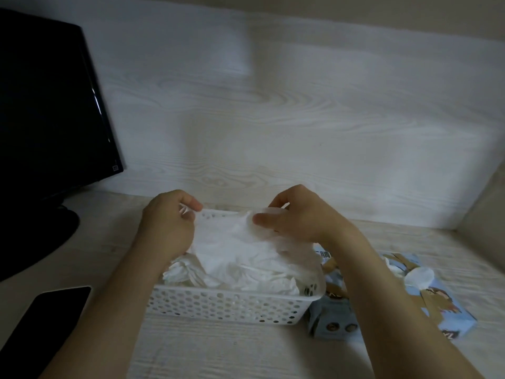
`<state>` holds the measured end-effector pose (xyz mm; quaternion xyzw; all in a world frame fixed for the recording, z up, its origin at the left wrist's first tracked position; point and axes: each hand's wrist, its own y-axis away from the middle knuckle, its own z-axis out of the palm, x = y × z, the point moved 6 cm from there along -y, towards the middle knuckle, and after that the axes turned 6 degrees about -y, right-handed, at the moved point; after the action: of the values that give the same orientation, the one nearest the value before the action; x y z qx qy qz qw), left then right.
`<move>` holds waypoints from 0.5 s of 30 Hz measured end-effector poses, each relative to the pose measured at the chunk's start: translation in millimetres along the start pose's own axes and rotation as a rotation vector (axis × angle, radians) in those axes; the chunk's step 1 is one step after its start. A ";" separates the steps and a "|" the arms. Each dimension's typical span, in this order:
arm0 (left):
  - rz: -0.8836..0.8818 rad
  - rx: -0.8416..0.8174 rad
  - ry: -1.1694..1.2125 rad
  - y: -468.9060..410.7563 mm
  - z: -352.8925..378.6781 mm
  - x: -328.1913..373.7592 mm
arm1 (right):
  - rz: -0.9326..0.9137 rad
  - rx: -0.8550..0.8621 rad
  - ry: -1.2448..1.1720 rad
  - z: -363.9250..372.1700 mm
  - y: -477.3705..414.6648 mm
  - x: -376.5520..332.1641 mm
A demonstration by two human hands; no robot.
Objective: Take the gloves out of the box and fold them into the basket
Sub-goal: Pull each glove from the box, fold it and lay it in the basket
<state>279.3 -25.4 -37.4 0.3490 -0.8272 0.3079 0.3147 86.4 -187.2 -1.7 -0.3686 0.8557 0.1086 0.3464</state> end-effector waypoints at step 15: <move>0.396 -0.070 -0.431 13.4 9.9 28.3 | -0.102 0.131 0.352 -8.1 13.8 -23.9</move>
<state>250.1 -35.9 -26.6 0.2273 -0.9371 0.2534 0.0773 84.2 -167.8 19.4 -0.4017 0.8884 -0.0312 0.2200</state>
